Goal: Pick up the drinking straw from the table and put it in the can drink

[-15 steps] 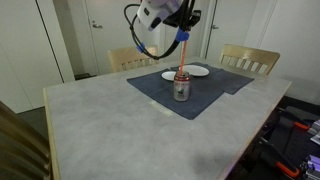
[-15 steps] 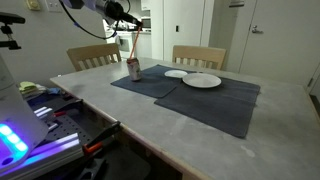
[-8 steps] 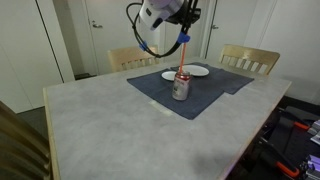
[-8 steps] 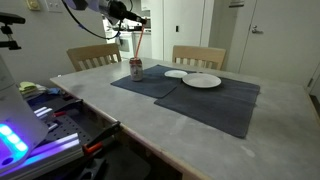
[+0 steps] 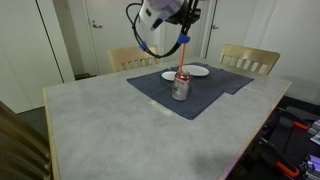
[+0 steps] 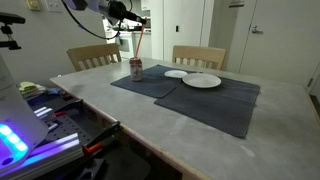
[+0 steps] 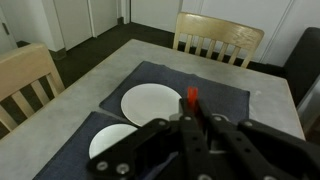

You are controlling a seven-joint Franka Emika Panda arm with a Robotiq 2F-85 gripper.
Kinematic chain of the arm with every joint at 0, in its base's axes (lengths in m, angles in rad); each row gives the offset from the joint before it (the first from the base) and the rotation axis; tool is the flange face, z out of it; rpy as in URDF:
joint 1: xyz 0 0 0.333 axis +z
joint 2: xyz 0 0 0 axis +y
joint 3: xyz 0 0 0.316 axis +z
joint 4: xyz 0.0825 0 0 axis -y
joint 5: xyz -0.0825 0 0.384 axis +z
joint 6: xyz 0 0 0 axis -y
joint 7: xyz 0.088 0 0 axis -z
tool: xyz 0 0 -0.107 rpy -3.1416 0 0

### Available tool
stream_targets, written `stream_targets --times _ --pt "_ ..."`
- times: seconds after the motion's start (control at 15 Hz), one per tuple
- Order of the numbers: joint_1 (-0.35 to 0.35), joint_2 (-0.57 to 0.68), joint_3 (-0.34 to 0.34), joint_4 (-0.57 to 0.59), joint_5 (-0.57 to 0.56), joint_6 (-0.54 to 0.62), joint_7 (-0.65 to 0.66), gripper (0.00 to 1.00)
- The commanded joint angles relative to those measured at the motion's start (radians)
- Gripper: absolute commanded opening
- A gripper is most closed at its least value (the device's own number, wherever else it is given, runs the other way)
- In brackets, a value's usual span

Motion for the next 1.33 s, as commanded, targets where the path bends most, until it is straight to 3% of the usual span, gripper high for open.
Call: stream_targets --times 0.0,0.6,1.07,1.27 --pt "-0.003 0.011 0.007 0.001 -0.022 -0.018 0.011 0.35" --pt "-0.008 0.012 0.005 0.007 -0.02 -0.013 0.004 0.97" --pt "-0.038 -0.023 0.007 0.032 0.039 0.049 -0.028 1.0" --pt "-0.078 -0.068 0.006 0.057 0.14 0.155 -0.081 1.0"
